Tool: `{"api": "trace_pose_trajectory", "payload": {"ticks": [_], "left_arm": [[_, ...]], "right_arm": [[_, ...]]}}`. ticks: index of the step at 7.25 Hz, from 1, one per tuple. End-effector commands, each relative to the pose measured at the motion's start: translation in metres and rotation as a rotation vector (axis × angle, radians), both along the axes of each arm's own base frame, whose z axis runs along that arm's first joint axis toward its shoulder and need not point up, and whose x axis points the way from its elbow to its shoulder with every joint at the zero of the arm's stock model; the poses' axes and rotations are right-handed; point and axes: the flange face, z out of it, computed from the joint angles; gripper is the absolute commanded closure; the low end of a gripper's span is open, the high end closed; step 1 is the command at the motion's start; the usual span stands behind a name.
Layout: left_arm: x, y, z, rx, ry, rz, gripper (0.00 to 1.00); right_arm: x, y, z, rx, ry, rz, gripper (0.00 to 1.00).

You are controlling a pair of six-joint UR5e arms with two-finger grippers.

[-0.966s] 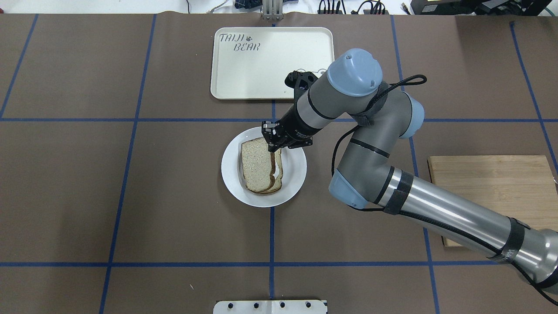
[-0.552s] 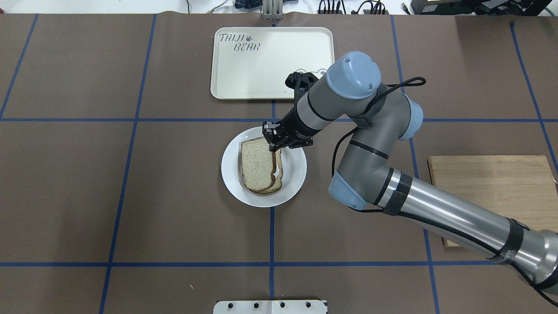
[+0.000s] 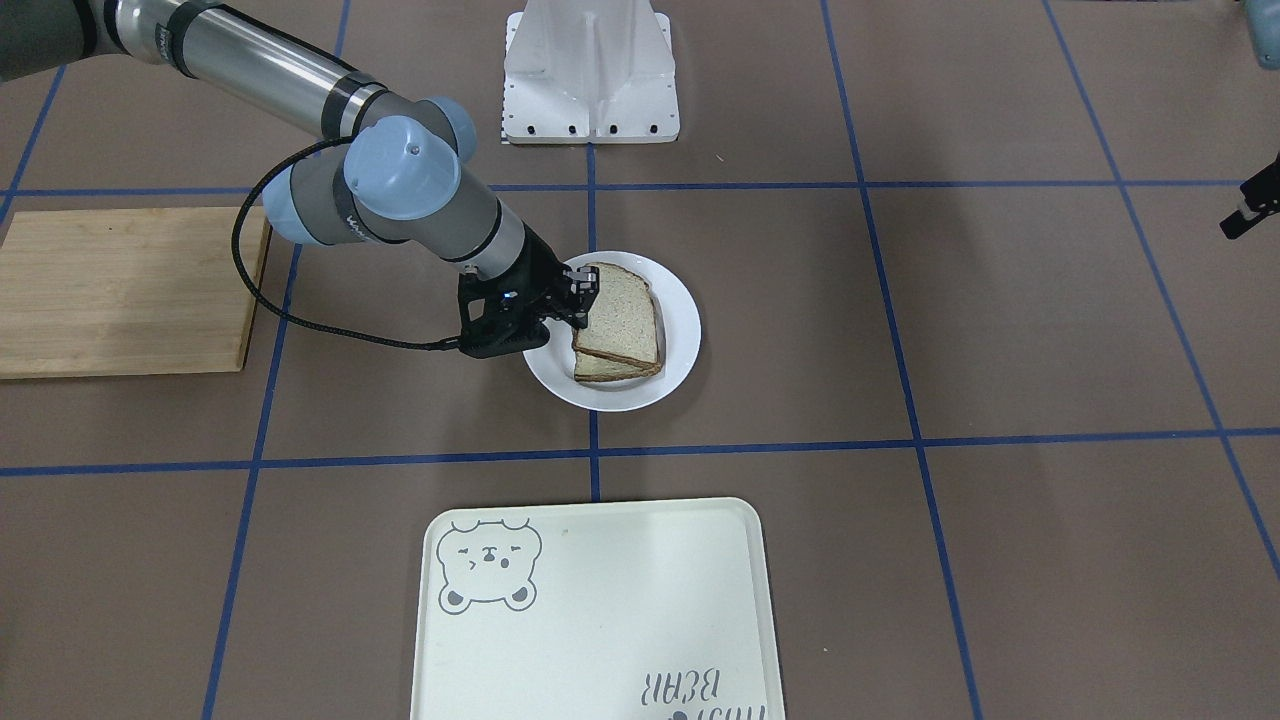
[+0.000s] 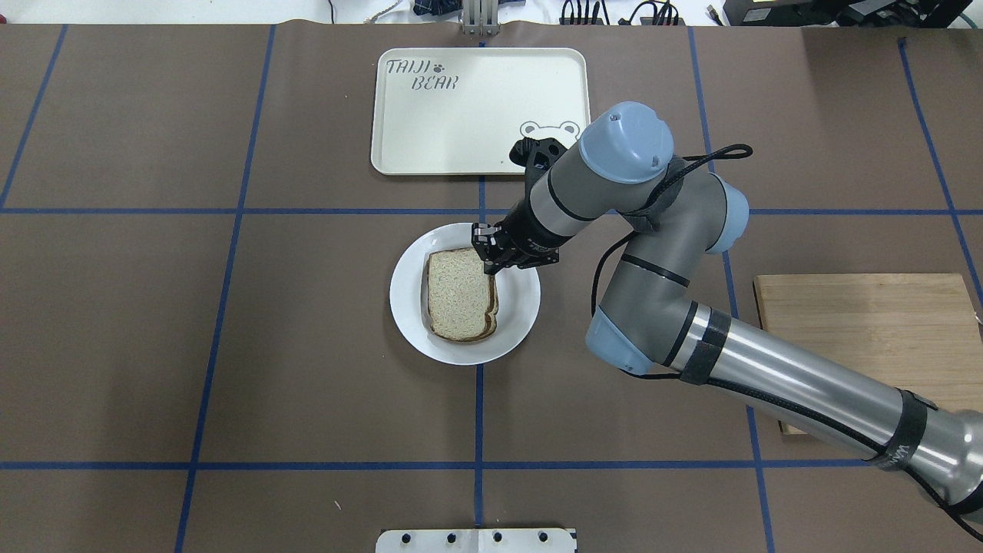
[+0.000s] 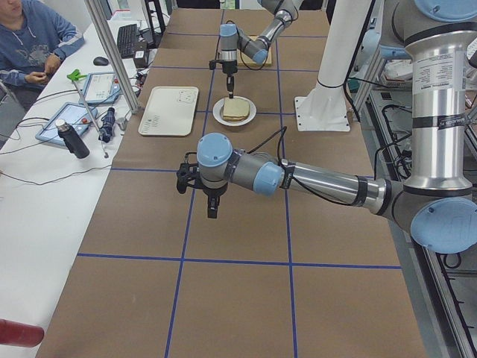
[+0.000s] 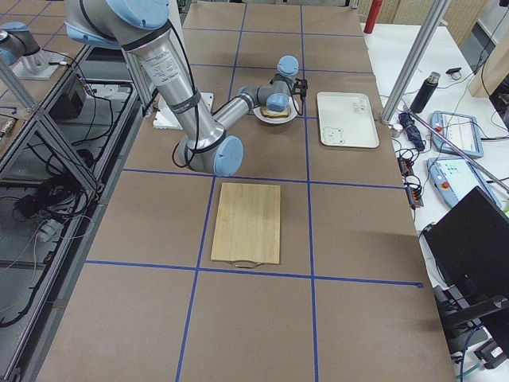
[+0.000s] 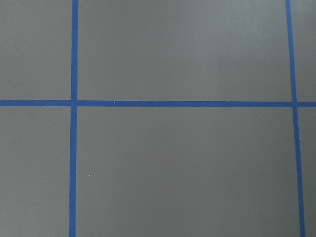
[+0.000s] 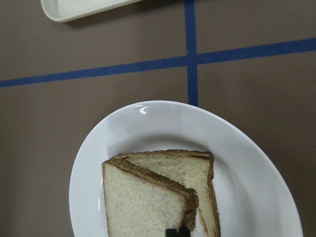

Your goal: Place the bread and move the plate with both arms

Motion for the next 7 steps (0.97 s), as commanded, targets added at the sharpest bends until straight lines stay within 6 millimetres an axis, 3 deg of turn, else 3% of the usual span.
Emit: {"api": "trace_pose_trajectory", "payload": {"ticks": [1,2,5,6,7], "left_arm": [[-0.001,0.0,-0.002,0.004,0.001,-0.001,0.02],[-0.001,0.001,-0.002,0.004,0.001,-0.001,0.02],[0.003,-0.003,-0.015,-0.034,0.016,-0.045,0.02],[0.008,-0.017,-0.038,-0.049,0.049,-0.109,0.02],[0.04,-0.017,-0.052,-0.064,0.092,-0.119,0.02]], "right_arm": [[-0.003,0.003,0.007,0.006,0.01,-0.009,0.74],[-0.004,0.003,0.007,0.02,0.01,-0.013,0.54],[-0.002,0.004,0.003,0.023,0.004,-0.007,0.34],[0.003,-0.002,0.003,0.009,0.009,0.008,0.25],[0.025,-0.016,0.017,-0.006,0.022,0.034,0.01]]}}
